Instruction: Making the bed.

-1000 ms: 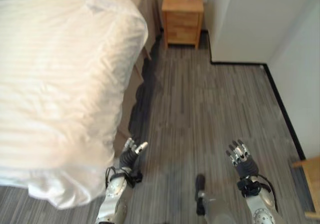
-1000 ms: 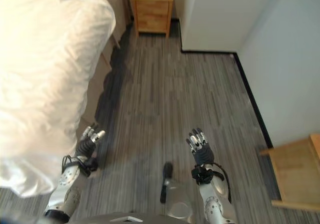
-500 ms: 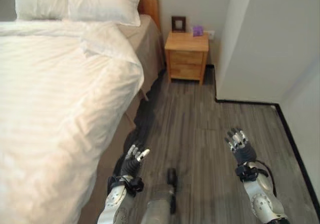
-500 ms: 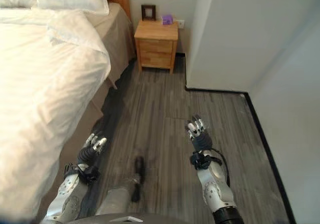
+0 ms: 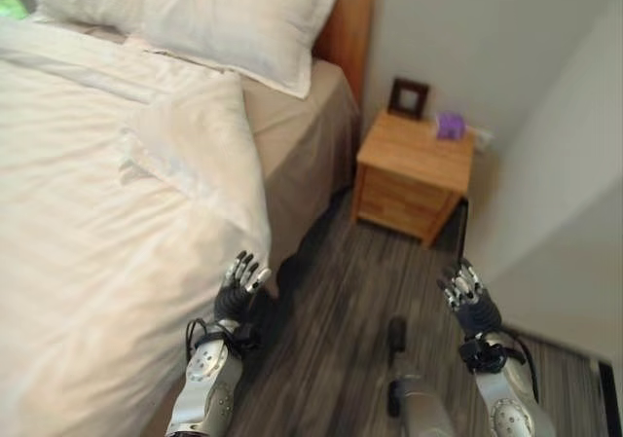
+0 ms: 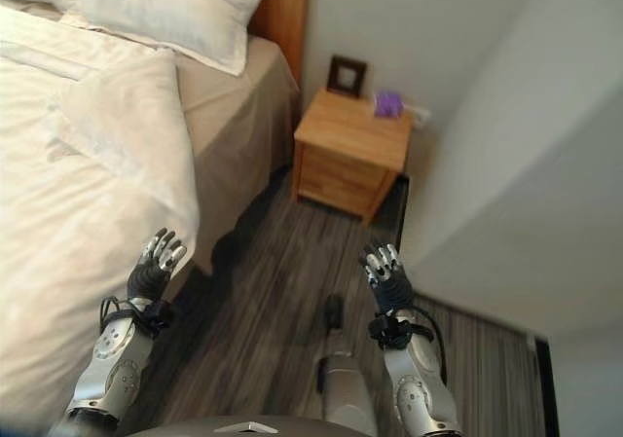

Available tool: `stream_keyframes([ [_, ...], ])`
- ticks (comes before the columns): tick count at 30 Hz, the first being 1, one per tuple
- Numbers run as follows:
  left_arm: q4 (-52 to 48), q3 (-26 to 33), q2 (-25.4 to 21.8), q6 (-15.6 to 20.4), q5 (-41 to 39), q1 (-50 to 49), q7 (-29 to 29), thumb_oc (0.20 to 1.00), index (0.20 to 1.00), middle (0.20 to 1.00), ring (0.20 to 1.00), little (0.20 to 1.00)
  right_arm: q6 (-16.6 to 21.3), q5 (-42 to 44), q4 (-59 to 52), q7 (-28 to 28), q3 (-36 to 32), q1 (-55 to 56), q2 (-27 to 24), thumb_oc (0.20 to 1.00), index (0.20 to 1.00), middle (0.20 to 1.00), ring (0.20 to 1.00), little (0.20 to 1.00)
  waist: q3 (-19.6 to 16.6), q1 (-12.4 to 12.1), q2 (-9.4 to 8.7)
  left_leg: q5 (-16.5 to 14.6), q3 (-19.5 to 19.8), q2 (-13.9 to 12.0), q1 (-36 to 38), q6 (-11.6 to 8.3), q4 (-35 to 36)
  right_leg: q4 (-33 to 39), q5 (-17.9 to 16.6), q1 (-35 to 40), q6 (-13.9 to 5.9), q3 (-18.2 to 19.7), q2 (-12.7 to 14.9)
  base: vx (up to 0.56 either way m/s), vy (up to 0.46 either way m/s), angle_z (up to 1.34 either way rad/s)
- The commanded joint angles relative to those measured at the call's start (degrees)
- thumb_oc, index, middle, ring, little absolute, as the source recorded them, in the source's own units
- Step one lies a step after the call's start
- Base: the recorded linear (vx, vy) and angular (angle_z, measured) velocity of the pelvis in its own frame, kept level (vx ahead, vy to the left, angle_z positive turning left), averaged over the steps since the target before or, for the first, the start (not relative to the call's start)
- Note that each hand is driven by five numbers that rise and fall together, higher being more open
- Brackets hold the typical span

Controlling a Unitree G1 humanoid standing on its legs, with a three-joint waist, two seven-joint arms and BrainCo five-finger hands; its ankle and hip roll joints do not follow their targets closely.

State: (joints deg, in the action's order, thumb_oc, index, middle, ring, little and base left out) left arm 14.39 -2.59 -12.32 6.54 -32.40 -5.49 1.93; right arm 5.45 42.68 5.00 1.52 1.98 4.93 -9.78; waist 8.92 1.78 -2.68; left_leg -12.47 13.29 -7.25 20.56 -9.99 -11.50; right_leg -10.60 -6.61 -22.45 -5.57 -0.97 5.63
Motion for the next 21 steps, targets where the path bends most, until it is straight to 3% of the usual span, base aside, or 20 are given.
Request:
stream_keyframes([
  [1, -6.44, 0.58, -3.8, 2.71, 0.28, 0.44, -0.08, 1.0, 1.0, 1.0, 1.0, 1.0, 4.66, 1.44, -5.17, -0.05, 1.65, 0.07, -4.44, 1.0, 1.0, 1.0, 1.0, 1.0, -0.08, 0.47, -1.17, 19.9, -7.73, 0.21, -19.36, 6.6, -29.08, 6.97, -0.95, 15.59, -2.1, -1.72, 4.04, 0.56, -0.703, 1.41],
  [2, -6.97, 0.49, -3.99, 2.62, -0.81, 0.63, -0.09, 1.0, 1.0, 1.0, 1.0, 1.0, 4.98, 2.14, -4.76, 0.35, 1.42, -0.81, -4.99, 1.0, 1.0, 1.0, 1.0, 1.0, 1.1, -0.29, -1.94, 19.14, -10.47, -0.17, -23.84, 7.64, -34.41, 7.73, 0.6, 18.18, -0.38, -3.98, 3.57, 0.98, -0.975, 1.2],
  [3, -6.6, 0.35, -4.3, 2.31, -1.6, 0.88, -1.21, 1.0, 1.0, 1.0, 1.0, 1.0, 5.24, 0.39, -4.1, -2.37, -0.52, -2.34, -7.07, 1.0, 1.0, 1.0, 1.0, 1.0, 2.44, -5.1, -2.01, 17.45, -19.67, -0.86, -35.34, 5.88, -27.43, 11.68, 4.51, 27.98, 0.5, -8.09, 2.23, 0.88, -0.624, 0.34],
  [5, -6.28, 0.32, -4.01, 2.57, -1.07, -0.43, -1.6, 1.0, 1.0, 1.0, 1.0, 1.0, 5.37, 0.07, -4.42, -1.87, -1.1, -1.5, -6.86, 1.0, 1.0, 1.0, 1.0, 1.0, 1.16, -6.42, -1.45, 18.0, -24.78, 0.23, -36.14, 6.51, -17.14, 12.08, 6.14, 29.91, 0.23, -9.26, 1.24, 0.74, -0.26, 0.19],
  [6, -6.29, 0.21, -3.85, 2.52, -0.49, -1.46, -1.72, 1.0, 1.0, 1.0, 1.0, 1.0, 5.65, -0.91, -5.31, -1.85, -1.37, -0.64, -6.71, 1.0, 1.0, 1.0, 1.0, 1.0, 0.24, -6.92, -0.68, 18.31, -28.85, 1.85, -34.67, 7.12, -7.14, 11.77, 7.88, 31.36, -0.41, -10.06, 0.17, 0.38, -0.022, 0.3],
  [8, -6.77, -0.02, -3.8, 2.39, 0.31, -2.29, -1.28, 1.0, 1.0, 1.0, 1.0, 1.0, 6.42, -1.73, -5.4, -1.95, -2.18, -0.16, -6.51, 1.0, 1.0, 1.0, 1.0, 1.0, -0.58, -7.12, -0.38, 17.48, -30.92, 2.88, -31.66, 8.2, -2.69, 10.73, 8.11, 31.67, -0.84, -11.29, 0.28, 0.29, 0.0, -0.19],
  [9, -6.71, -0.14, -3.36, 2.24, -1.02, -2.32, -1.73, 1.0, 1.0, 1.0, 1.0, 1.0, 5.4, -2.58, -5.54, -1.98, -2.25, -0.03, -6.23, 1.0, 1.0, 1.0, 1.0, 1.0, -0.82, -6.91, -0.29, 15.74, -29.71, 4.39, -28.4, 9.16, 0.05, 8.93, 8.45, 31.24, -1.57, -11.87, 0.62, 0.41, 0.099, -0.22],
  [10, -6.27, -0.97, -3.65, 2.22, -0.4, -1.06, -2.11, 1.0, 1.0, 1.0, 1.0, 1.0, 5.59, -4.73, -5.49, -1.72, -2.04, -0.17, -5.59, 1.0, 1.0, 1.0, 1.0, 1.0, -1.26, -5.59, -0.32, 12.63, -27.06, 7.5, -22.87, 11.46, 5.19, -2.24, 4.13, 27.34, -3.91, -13.85, 3.03, 0.35, 0.157, 0.37],
  [12, -7.29, -0.16, -4.01, 2.51, -0.06, -0.71, -1.68, 1.0, 1.0, 1.0, 1.0, 1.0, 5.66, -5.01, -5.8, -1.55, -1.62, -0.7, -4.25, 1.0, 1.0, 1.0, 1.0, 1.0, -0.63, -3.5, 0.33, 11.11, -25.88, 7.97, -18.41, 13.81, 8.92, -15.02, -1.3, 21.28, -6.23, -11.75, 4.89, 0.25, 0.089, 1.02],
  [13, -7.1, -0.25, -4.55, 2.55, 0.2, -0.36, -1.44, 1.0, 1.0, 1.0, 1.0, 1.0, 5.48, -5.05, -5.81, -1.12, -1.41, -0.25, -3.68, 1.0, 1.0, 1.0, 1.0, 1.0, -0.24, -2.28, 0.85, 11.23, -24.32, 7.69, -17.47, 13.89, 9.68, -19.02, -0.93, 18.4, -6.09, -8.24, 3.71, 0.11, -0.006, 0.99],
  [14, -7.09, -0.23, -4.55, 2.55, 0.2, -0.34, -1.44, 1.0, 1.0, 1.0, 1.0, 1.0, 5.48, -5.05, -5.81, -1.12, -1.4, -0.28, -3.68, 1.0, 1.0, 1.0, 1.0, 1.0, -0.5, -2.36, 0.92, 11.4, -24.41, 7.56, -17.81, 13.85, 9.73, -18.89, -1.17, 18.05, -6.0, -8.2, 3.57, 0.24, -0.099, 1.24],
  [15, -6.34, 0.48, -4.69, 2.93, 0.57, 0.04, -0.86, 1.0, 1.0, 1.0, 1.0, 1.0, 4.63, -6.31, -5.64, -0.46, -1.5, 1.0, -3.7, 1.0, 1.0, 1.0, 1.0, 1.0, -0.33, -0.86, 1.14, 11.59, -19.92, 7.69, -16.25, 13.35, 10.68, -16.83, 1.0, 15.09, -5.0, -1.21, -0.24, 0.28, -0.138, 1.13],
  [17, -6.89, 0.84, -4.65, 2.99, -0.47, -0.08, -1.25, 1.0, 1.0, 1.0, 1.0, 1.0, 4.76, -5.53, -5.95, -0.31, -2.94, 2.43, -3.72, 1.0, 1.0, 1.0, 1.0, 1.0, -0.49, 0.29, 0.94, 11.76, -16.2, 7.92, -15.61, 12.66, 10.71, -10.87, 2.51, 14.97, -3.64, 2.39, -0.39, 0.36, -0.181, 1.55],
  [18, -6.58, 0.79, -4.82, 2.94, -0.63, 0.42, -1.43, 1.0, 1.0, 1.0, 1.0, 1.0, 5.11, -5.01, -5.69, -0.47, -4.4, 3.23, -3.93, 1.0, 1.0, 1.0, 1.0, 1.0, -0.63, 1.64, 0.66, 11.37, -12.73, 8.51, -15.22, 12.42, 10.49, -5.27, 3.17, 15.02, -3.61, 8.0, -1.75, 0.24, -0.126, 1.64],
  [19, -6.58, 0.79, -4.82, 2.94, -0.63, 0.42, -1.43, 1.0, 1.0, 1.0, 1.0, 1.0, 5.11, -5.01, -5.69, -0.47, -4.4, 3.23, -3.93, 1.0, 1.0, 1.0, 1.0, 1.0, -0.63, 1.64, 0.66, 11.37, -12.73, 8.51, -15.22, 12.42, 10.49, -5.27, 3.17, 15.02, -3.61, 8.0, -1.75, 0.24, -0.109, 1.4],
  [21, -5.45, 0.38, -4.91, 2.89, -0.38, 0.75, -1.36, 1.0, 1.0, 1.0, 1.0, 1.0, 5.34, -4.39, -5.67, -1.06, -6.19, 4.85, -3.89, 1.0, 1.0, 1.0, 1.0, 1.0, -0.86, 2.67, -0.12, 10.6, -8.12, 9.26, -15.13, 12.07, 10.35, 1.63, 4.71, 17.63, -4.43, 15.19, -4.16, 0.2, -0.136, 1.14],
])
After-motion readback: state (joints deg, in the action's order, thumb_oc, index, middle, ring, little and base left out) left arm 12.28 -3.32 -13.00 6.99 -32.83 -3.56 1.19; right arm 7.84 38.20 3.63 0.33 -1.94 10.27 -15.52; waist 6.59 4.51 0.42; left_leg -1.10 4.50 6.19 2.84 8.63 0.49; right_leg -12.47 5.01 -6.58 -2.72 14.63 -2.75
